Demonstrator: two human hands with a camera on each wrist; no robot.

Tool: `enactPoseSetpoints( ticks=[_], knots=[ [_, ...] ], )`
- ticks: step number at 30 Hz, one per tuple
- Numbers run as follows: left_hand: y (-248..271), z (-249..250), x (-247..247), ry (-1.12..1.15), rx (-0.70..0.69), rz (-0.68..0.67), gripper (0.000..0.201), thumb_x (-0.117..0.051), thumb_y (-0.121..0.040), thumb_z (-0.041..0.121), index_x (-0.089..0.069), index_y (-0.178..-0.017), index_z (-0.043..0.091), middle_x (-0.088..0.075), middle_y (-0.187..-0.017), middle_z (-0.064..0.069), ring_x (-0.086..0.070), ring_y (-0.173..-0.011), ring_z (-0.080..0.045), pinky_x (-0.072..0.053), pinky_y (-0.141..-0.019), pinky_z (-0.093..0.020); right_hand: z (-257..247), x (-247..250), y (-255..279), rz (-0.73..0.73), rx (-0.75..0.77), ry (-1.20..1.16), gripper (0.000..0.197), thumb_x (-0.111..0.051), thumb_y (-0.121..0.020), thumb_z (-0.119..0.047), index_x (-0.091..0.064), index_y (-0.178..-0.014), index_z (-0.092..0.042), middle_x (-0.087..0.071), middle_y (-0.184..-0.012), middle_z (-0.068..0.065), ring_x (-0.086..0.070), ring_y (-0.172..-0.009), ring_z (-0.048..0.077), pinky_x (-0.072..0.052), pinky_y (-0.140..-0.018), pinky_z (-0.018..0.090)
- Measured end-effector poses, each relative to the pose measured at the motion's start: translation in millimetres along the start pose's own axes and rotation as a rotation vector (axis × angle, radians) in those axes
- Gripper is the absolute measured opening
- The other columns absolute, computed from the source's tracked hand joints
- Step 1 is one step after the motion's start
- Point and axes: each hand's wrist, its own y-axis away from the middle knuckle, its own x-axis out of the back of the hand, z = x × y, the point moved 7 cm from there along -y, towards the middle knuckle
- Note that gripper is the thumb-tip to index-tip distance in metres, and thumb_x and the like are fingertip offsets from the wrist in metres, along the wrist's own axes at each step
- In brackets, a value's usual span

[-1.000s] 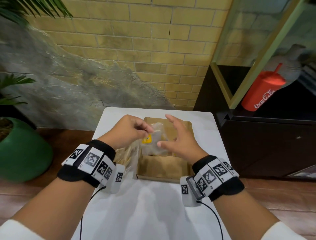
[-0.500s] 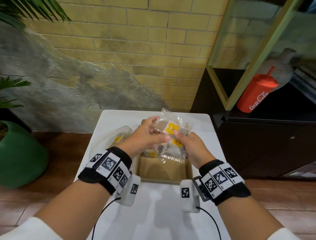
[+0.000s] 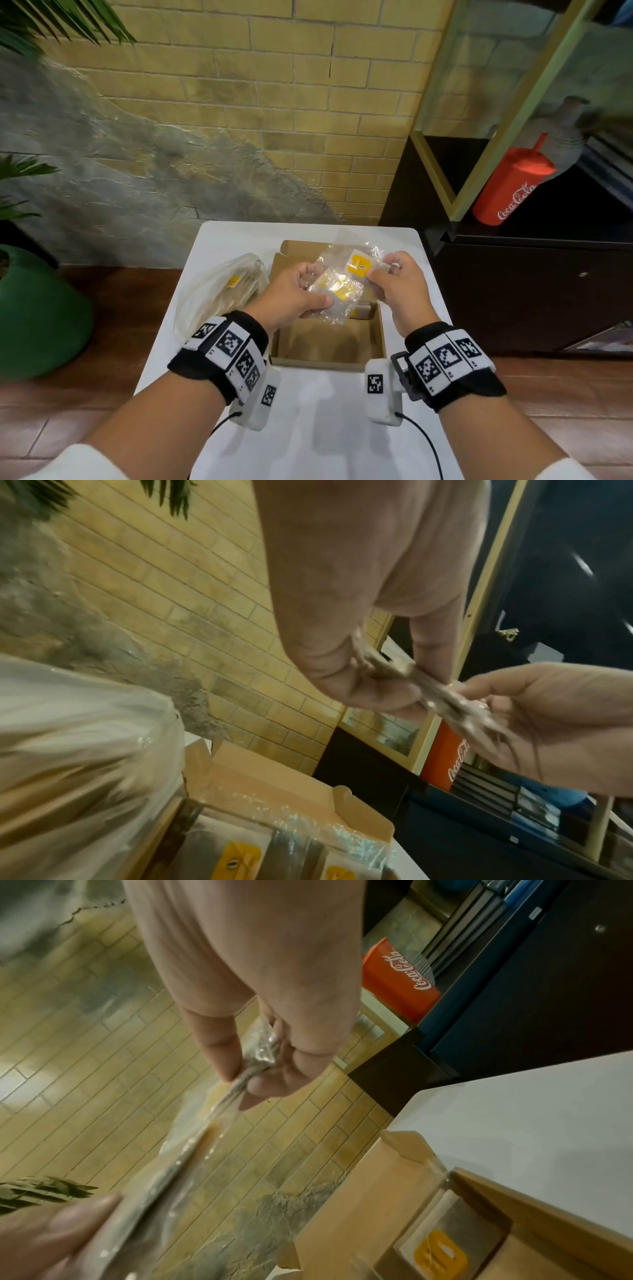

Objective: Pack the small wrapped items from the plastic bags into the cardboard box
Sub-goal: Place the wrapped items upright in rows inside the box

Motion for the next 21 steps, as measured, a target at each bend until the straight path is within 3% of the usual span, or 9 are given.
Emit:
enactPoseSetpoints(
  ticks=[2, 5, 8, 10, 12, 15, 18, 20, 21],
  knots=[
    [-2.5, -0.4, 6.7, 0.039, -0.019, 0.081, 0.036, -0.071, -0.077, -0.003, -0.054, -0.104, 0.013, -0.066, -0.091, -0.006, -0.061, -0.062, -0.011, -0.050, -0.054, -0.021, 7.1, -0.3, 0.6, -0.022, -0.019, 0.019, 0.028, -0.063, -0.077, 0.002, -0.043, -0.069, -0.017, -0.052, -0.072, 0.007, -0.053, -0.069, 0.024, -0.048, -0.066, 0.039],
    [-4.4, 0.5, 10.5, 0.101, -0.054, 0.156, 0.033, -0.070, -0.077, -0.005, -0.053, -0.100, 0.011, -0.067, -0.089, -0.006, -0.062, -0.067, -0.013, -0.050, -0.052, -0.019, 18.6, -15.3, 7.7, -0.171, -0.060, 0.093, 0.031, -0.068, -0.076, -0.002, -0.043, -0.060, -0.012, -0.051, -0.067, 0.015, -0.053, -0.066, 0.025, -0.047, -0.063, 0.035],
    [-4.3, 1.3, 8.6, 0.125, -0.079, 0.158, 0.033, -0.069, -0.078, -0.005, -0.053, -0.103, 0.009, -0.067, -0.086, -0.004, -0.063, -0.064, -0.011, -0.050, -0.054, -0.020, 29.2, -27.9, 15.2, -0.259, -0.119, 0.162, 0.017, -0.071, -0.079, -0.015, -0.061, -0.077, -0.001, -0.064, -0.069, 0.008, -0.061, -0.060, 0.011, -0.050, -0.056, 0.021],
    [-4.2, 0.3, 6.2, 0.139, -0.071, 0.135, 0.035, -0.068, -0.079, -0.004, -0.053, -0.107, 0.008, -0.068, -0.091, -0.006, -0.063, -0.071, -0.016, -0.050, -0.061, -0.026, 35.3, -31.5, 14.4, -0.259, -0.138, 0.126, 0.024, -0.068, -0.083, -0.016, -0.063, -0.093, 0.005, -0.067, -0.079, 0.010, -0.063, -0.066, 0.011, -0.049, -0.060, 0.022],
    [-4.3, -0.3, 3.7, 0.133, -0.062, 0.103, 0.036, -0.066, -0.080, -0.004, -0.053, -0.110, 0.009, -0.066, -0.094, -0.006, -0.062, -0.074, -0.017, -0.050, -0.061, -0.026, 34.6, -34.2, 15.8, -0.267, -0.141, 0.059, 0.023, -0.063, -0.087, -0.012, -0.061, -0.108, -0.001, -0.068, -0.093, 0.011, -0.065, -0.074, 0.013, -0.050, -0.064, 0.024],
    [-4.1, 0.4, -0.2, 0.112, -0.051, 0.059, 0.040, -0.066, -0.080, -0.004, -0.054, -0.114, 0.014, -0.067, -0.095, -0.001, -0.064, -0.074, -0.012, -0.052, -0.058, -0.019, 32.2, -36.6, 16.2, -0.271, -0.136, -0.026, 0.028, -0.057, -0.089, -0.005, -0.052, -0.116, -0.010, -0.068, -0.099, 0.005, -0.066, -0.075, 0.010, -0.052, -0.063, 0.023],
    [-6.6, -0.6, 0.8, 0.079, -0.059, 0.089, 0.047, -0.070, -0.076, -0.004, -0.054, -0.116, 0.013, -0.068, -0.102, -0.006, -0.067, -0.081, -0.015, -0.055, -0.064, -0.021, 31.8, -35.5, 12.8, -0.248, -0.133, -0.078, 0.037, -0.058, -0.089, -0.005, -0.043, -0.122, -0.014, -0.067, -0.109, 0.007, -0.068, -0.090, 0.021, -0.057, -0.073, 0.036],
    [-8.1, -0.4, 1.6, 0.062, -0.064, 0.123, 0.048, -0.073, -0.073, -0.005, -0.055, -0.114, 0.012, -0.069, -0.104, -0.008, -0.068, -0.087, -0.018, -0.056, -0.068, -0.022, 31.5, -37.4, 11.6, -0.273, -0.123, -0.075, 0.036, -0.057, -0.089, -0.007, -0.046, -0.123, -0.013, -0.067, -0.113, 0.010, -0.066, -0.099, 0.028, -0.054, -0.085, 0.047],
    [-9.1, -0.7, 0.9, 0.055, -0.068, 0.126, 0.048, -0.073, -0.072, -0.006, -0.055, -0.113, 0.012, -0.069, -0.102, -0.008, -0.067, -0.087, -0.018, -0.056, -0.066, -0.020, 30.4, -38.0, 11.8, -0.282, -0.113, -0.069, 0.032, -0.056, -0.090, -0.007, -0.051, -0.121, -0.012, -0.067, -0.111, 0.011, -0.066, -0.099, 0.028, -0.055, -0.084, 0.046]
  ],
)
